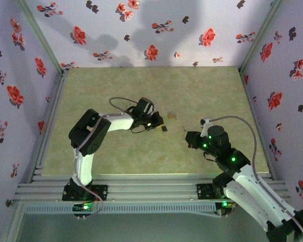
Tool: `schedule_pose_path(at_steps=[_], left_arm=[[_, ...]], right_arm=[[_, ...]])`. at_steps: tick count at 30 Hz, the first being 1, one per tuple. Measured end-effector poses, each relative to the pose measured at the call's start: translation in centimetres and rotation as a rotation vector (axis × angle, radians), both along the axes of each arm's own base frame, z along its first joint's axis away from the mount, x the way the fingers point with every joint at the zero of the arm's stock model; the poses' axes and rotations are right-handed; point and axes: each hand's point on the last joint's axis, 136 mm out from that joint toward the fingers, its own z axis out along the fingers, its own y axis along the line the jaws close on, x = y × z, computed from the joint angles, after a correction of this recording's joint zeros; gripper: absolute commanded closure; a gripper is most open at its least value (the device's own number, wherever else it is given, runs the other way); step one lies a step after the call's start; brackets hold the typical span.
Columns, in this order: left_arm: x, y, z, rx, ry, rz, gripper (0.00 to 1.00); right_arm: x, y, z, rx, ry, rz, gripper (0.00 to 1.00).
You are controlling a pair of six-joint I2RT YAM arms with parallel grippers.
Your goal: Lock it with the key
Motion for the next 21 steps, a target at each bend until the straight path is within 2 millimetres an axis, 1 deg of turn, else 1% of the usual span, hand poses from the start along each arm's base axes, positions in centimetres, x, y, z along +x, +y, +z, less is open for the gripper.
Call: schedule_pose_path(at_steps=[5, 11, 16, 21], left_arm=[[0.4, -0.4, -0.1, 0.011, 0.005, -0.006, 1.00], [0.8, -0.7, -0.3, 0.016, 0.005, -0.009, 1.00], [0.8, -0.7, -0.8, 0.025, 0.013, -0.011, 1.00], [1.0, -0.9, -0.7, 0.030, 0.008, -0.014, 1.00]], right_arm=[[-0.3, 0.0, -1.1, -0.007, 0.024, 0.007, 1.00], [-0.4, 0.2, -1.8, 0.002, 0.038, 0.013, 1.00], [-0.6, 0.2, -2.5, 0.012, 0.058, 0.009, 1.00], [-0.6, 0.3, -2.8, 0.019, 0.064, 0.009, 1.00]])
